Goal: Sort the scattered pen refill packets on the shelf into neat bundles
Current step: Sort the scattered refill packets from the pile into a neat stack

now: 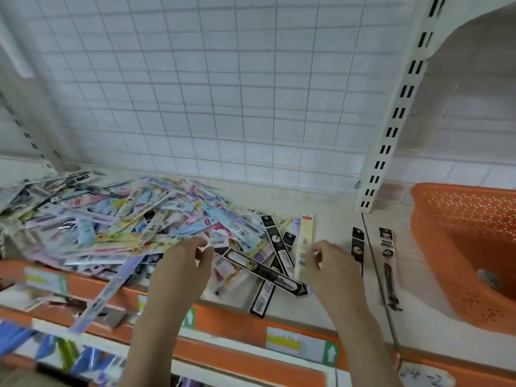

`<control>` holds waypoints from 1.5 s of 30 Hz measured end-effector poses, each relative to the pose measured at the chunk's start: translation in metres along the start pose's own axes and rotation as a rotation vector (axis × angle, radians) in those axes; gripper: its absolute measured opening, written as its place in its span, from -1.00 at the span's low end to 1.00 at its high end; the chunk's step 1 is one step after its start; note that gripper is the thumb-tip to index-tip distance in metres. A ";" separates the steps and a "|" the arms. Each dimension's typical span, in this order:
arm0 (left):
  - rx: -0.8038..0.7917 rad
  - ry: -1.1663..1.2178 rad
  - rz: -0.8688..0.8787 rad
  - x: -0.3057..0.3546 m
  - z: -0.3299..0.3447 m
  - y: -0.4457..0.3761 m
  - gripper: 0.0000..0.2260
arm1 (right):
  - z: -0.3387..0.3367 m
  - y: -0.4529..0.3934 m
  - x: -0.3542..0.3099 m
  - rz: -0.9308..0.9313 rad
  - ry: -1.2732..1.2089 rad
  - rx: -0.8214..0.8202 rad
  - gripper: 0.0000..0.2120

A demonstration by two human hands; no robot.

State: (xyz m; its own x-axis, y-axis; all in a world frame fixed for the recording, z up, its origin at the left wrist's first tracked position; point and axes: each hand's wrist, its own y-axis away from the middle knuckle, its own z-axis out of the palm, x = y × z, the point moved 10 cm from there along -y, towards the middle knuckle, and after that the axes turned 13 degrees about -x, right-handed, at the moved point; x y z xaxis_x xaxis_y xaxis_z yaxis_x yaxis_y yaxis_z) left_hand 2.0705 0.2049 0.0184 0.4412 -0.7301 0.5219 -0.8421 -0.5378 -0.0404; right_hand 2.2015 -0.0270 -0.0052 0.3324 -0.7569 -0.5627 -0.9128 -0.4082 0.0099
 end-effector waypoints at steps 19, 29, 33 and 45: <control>-0.211 0.078 0.219 -0.031 -0.009 -0.066 -0.74 | -0.001 -0.026 0.004 0.429 -0.031 0.099 -0.82; -0.199 0.031 0.297 0.008 0.011 -0.065 -0.83 | -0.033 0.002 0.014 0.371 -0.061 0.217 -0.80; -0.228 0.008 0.352 0.058 0.042 -0.047 -0.83 | -0.035 0.007 0.031 0.342 -0.104 0.193 -0.78; -0.349 -0.321 0.130 0.110 0.107 -0.033 -0.43 | -0.034 0.006 0.024 0.143 -0.013 0.142 -0.83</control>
State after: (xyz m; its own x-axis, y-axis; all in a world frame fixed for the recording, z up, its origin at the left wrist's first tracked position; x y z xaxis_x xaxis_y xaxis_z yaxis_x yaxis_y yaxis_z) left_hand 2.1797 0.0971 -0.0136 0.3526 -0.9044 0.2403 -0.9260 -0.3001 0.2292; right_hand 2.2119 -0.0654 0.0092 0.1952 -0.7949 -0.5745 -0.9750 -0.2205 -0.0261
